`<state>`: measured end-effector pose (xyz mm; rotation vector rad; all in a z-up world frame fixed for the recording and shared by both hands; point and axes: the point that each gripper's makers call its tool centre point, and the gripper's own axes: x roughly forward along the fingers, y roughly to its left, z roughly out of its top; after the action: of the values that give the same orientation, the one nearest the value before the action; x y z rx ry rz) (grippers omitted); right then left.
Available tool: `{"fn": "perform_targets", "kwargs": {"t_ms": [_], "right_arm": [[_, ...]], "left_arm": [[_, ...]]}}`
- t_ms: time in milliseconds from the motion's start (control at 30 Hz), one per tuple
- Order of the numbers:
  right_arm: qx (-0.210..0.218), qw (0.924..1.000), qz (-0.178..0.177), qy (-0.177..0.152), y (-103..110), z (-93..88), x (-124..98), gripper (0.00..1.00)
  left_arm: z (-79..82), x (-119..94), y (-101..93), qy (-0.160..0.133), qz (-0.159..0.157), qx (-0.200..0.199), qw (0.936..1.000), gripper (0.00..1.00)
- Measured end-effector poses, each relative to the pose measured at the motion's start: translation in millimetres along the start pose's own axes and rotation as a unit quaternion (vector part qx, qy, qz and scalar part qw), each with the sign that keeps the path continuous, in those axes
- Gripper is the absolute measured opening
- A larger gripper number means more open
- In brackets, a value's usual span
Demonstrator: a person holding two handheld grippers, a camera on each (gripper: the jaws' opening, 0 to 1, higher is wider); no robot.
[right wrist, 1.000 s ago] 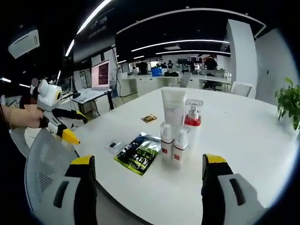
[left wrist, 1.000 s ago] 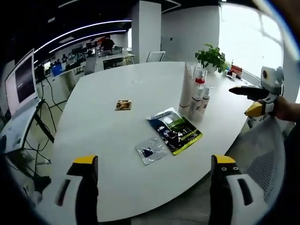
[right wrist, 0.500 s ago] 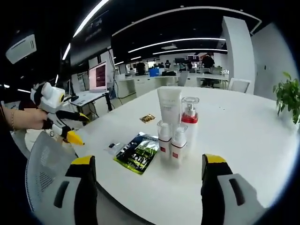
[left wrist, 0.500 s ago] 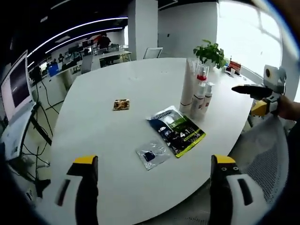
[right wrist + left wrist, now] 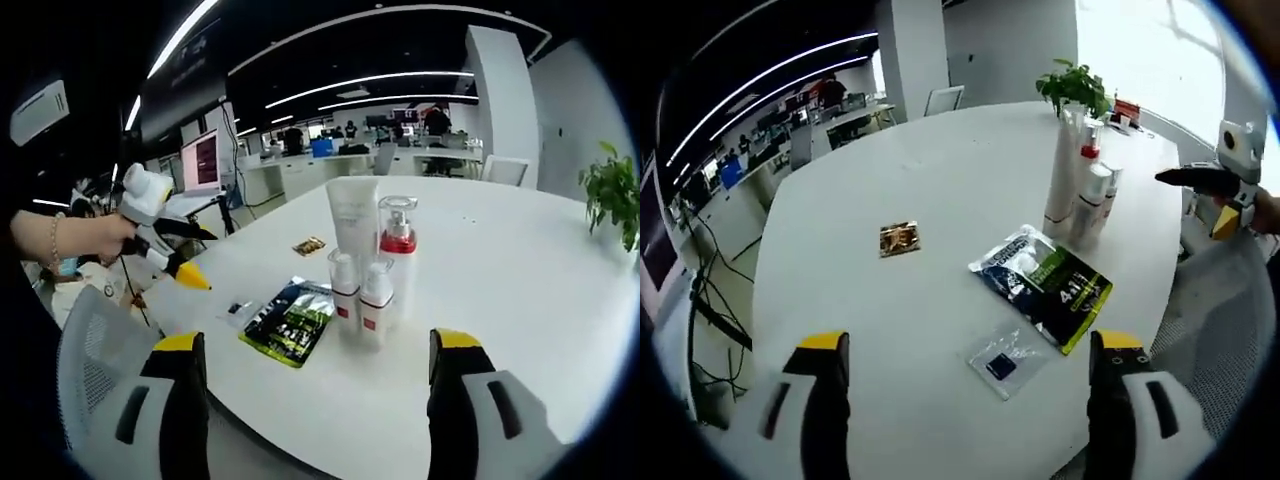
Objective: Arrange the skincare products in the storage area until every visible bottle or jar stands upright without overlapping.
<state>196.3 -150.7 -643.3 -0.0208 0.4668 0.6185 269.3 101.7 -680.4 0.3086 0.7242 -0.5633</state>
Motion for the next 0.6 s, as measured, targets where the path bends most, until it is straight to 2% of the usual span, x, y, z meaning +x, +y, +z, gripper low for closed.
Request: {"fn": "perform_targets", "kwargs": {"t_ms": [200,467,600], "right_arm": [[0.007,0.9999,-0.002,0.007,-1,-4.9,1,0.91],[0.011,0.9998,-0.008,0.011,-3,-6.3,0,0.90],[0.015,0.9997,-0.012,0.014,-4,-7.5,1,0.91]], "left_arm": [[10.1,24,16.4,0.014,-0.024,0.032,0.9991,0.98],[24.0,50,36.5,0.022,-0.032,0.044,0.9982,0.97],[27.3,62,50.7,0.034,-0.035,0.070,0.9963,0.97]]}}
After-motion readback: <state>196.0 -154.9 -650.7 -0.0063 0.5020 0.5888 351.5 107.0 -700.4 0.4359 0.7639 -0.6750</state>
